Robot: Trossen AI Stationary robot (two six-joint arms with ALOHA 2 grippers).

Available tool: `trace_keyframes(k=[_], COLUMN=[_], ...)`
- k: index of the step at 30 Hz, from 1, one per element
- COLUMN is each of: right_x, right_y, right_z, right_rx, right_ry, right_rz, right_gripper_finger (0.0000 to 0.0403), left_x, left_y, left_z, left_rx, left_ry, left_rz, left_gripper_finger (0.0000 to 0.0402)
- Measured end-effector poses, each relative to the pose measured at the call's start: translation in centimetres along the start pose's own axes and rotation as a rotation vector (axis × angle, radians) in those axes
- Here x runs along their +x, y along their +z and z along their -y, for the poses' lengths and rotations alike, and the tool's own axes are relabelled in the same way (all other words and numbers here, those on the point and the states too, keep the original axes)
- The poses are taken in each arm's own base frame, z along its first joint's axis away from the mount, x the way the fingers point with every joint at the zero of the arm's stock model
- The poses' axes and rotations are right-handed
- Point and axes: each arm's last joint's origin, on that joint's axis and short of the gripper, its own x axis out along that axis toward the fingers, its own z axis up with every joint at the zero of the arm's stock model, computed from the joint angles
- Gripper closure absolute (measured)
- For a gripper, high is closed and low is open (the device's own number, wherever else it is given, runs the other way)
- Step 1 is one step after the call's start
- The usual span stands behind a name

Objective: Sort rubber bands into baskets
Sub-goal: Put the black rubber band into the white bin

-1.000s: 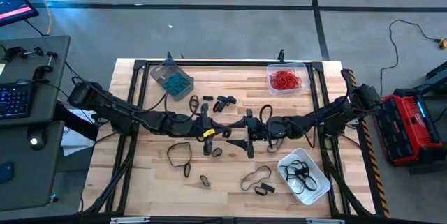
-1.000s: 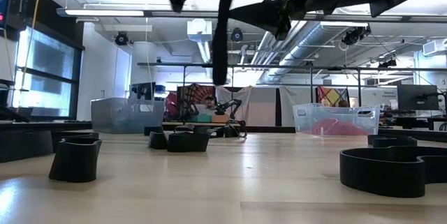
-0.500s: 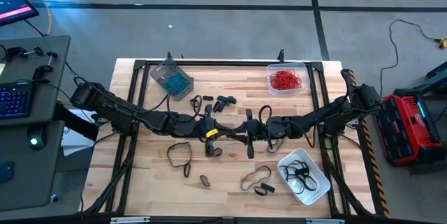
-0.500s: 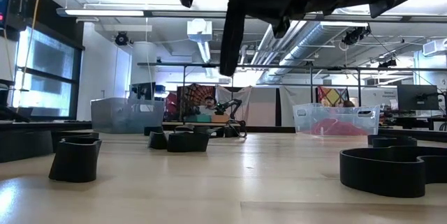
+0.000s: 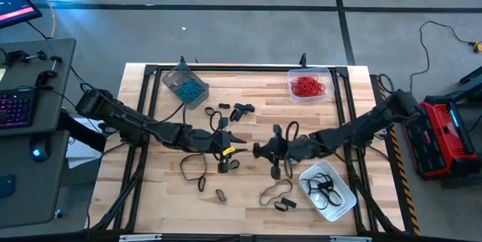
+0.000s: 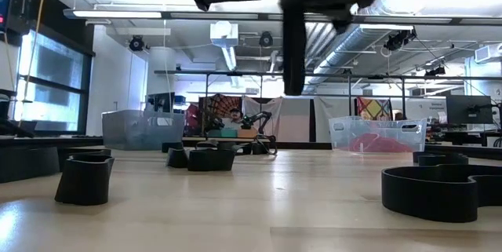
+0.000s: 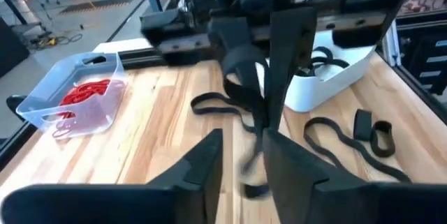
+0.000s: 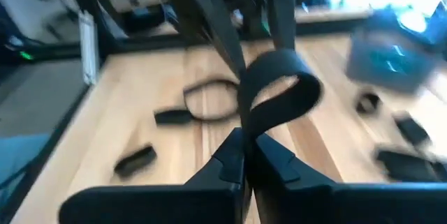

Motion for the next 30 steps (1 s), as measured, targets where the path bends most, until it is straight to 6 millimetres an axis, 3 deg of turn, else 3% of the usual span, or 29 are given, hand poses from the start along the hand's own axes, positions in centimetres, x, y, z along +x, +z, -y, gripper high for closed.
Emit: trace_keyframes(k=[8,18,23,30], right_x=[-3.4,-10.2,-12.8,-13.5], right_y=[3.0,5.5,4.6,0.8], right_z=[-3.5,-7.2,-8.5,-9.1], right_rx=[0.107,0.369,0.586,0.772], right_ry=[-0.107,-0.194,-0.241,-0.344], right_rz=[-0.304,-0.599,-0.813,-1.054], right_gripper_finger=[0.0402,0.0402,0.0403,0.0403], left_x=[-0.2,-0.4,-0.4,-0.4], left_y=[-1.6,-3.2,-3.2,-3.2], left_z=[0.0,0.0,0.0,0.0], left_rx=[-0.042,-0.073,-0.073,-0.074], left_ry=[-0.012,-0.023,-0.023,-0.023], left_rz=[0.116,0.107,0.108,0.109], left_gripper_finger=[0.0258,0.0249,0.0249,0.0249])
